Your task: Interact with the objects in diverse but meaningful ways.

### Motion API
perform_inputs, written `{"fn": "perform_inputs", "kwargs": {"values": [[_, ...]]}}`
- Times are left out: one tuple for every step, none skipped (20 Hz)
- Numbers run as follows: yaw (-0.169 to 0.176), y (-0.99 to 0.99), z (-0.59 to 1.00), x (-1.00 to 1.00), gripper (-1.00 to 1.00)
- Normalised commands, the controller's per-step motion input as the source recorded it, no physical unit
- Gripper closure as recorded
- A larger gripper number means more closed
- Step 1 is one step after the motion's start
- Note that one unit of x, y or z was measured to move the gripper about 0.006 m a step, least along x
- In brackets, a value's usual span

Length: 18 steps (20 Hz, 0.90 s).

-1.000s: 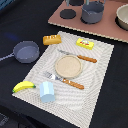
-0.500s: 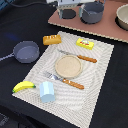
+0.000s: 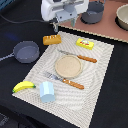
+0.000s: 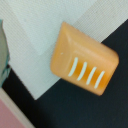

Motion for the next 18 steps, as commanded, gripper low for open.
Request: {"fn": "perform_inputs", "kwargs": {"values": [[0.042, -0.47, 0.21, -0.51, -1.00], [0.049, -0.51, 0.17, -0.54, -1.00], [0.059, -0.51, 0.14, -0.58, -1.00], [0.062, -0.49, 0.11, -0.59, -1.00], [0.062, -0.48, 0.08, -0.62, -1.00], [0.060, -0.45, 0.06, -0.65, -1.00], [0.054, -0.46, 0.05, -0.67, -1.00], [0.048, -0.41, 0.07, -0.73, -1.00], [0.046, -0.36, 0.06, -0.77, -1.00], [0.043, -0.31, 0.03, -0.83, -1.00], [0.048, -0.25, 0.00, -0.86, -1.00], [0.050, -0.21, 0.00, -0.90, -1.00], [0.055, -0.15, 0.00, -0.93, -1.00], [0.051, -0.10, 0.00, -0.97, -1.00], [0.042, -0.06, 0.00, -1.00, -1.00], [0.043, -0.03, -0.02, -1.00, -1.00], [0.047, -0.05, -0.05, -1.00, -1.00], [0.047, -0.02, -0.07, -1.00, -1.00]]}}
